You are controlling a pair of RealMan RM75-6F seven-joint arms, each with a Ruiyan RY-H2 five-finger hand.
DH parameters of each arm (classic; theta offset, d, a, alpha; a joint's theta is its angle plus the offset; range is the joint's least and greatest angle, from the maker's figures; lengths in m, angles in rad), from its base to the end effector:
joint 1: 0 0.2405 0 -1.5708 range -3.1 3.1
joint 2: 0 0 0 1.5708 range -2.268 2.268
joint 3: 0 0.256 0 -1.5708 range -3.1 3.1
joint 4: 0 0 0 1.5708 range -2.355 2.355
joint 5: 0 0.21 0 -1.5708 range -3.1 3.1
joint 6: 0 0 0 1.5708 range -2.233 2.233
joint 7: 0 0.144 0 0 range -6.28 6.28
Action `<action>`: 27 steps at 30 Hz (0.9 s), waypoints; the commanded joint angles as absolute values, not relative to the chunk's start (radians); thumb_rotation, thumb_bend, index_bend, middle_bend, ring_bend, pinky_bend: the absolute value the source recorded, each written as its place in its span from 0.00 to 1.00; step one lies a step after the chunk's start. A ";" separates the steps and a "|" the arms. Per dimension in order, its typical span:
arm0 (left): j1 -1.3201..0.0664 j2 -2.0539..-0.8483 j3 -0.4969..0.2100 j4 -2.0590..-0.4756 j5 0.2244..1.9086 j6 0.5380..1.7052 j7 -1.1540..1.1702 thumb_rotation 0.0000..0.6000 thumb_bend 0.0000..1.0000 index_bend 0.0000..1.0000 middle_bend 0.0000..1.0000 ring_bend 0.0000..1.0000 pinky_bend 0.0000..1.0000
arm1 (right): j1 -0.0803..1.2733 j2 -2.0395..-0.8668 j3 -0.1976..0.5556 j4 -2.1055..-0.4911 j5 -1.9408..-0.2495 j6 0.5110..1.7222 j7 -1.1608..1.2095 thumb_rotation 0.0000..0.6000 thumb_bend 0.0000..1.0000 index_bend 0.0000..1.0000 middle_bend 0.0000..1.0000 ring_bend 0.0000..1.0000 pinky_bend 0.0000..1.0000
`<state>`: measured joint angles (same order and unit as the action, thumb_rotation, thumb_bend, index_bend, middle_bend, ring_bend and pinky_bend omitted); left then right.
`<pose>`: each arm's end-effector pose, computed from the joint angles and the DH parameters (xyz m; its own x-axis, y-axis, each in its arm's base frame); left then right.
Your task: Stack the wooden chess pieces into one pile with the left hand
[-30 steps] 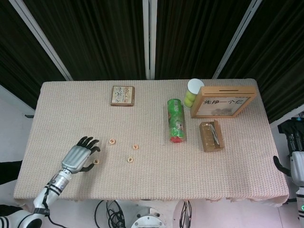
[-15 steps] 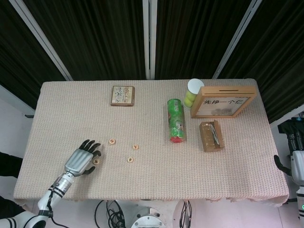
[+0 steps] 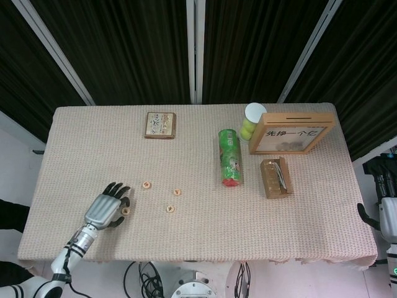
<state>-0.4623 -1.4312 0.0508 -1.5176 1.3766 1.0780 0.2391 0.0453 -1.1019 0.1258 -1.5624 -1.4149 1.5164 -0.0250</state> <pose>-0.2477 0.2466 0.0019 0.5101 0.3481 0.7865 0.8488 -0.3512 -0.3951 -0.3315 -0.1834 0.1904 0.4691 0.0894 0.8786 -0.8810 0.1171 0.4585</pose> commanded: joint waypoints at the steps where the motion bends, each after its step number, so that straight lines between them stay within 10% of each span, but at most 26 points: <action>1: -0.461 -1.439 0.047 -1.505 1.384 1.078 0.222 1.00 0.29 0.42 0.10 0.00 0.03 | 0.045 -1.102 0.125 -1.562 -1.415 1.515 -0.026 1.00 0.27 0.00 0.00 0.00 0.00; 27: -0.461 -1.460 0.026 -1.464 1.393 1.057 0.185 1.00 0.31 0.51 0.11 0.00 0.03 | 0.047 -1.104 0.121 -1.559 -1.419 1.512 -0.024 1.00 0.27 0.00 0.00 0.00 0.00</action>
<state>-0.4610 -1.4608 0.0264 -1.4635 1.3930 1.0563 0.1855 0.0467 -1.1042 0.1212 -1.5586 -1.4189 1.5115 -0.0239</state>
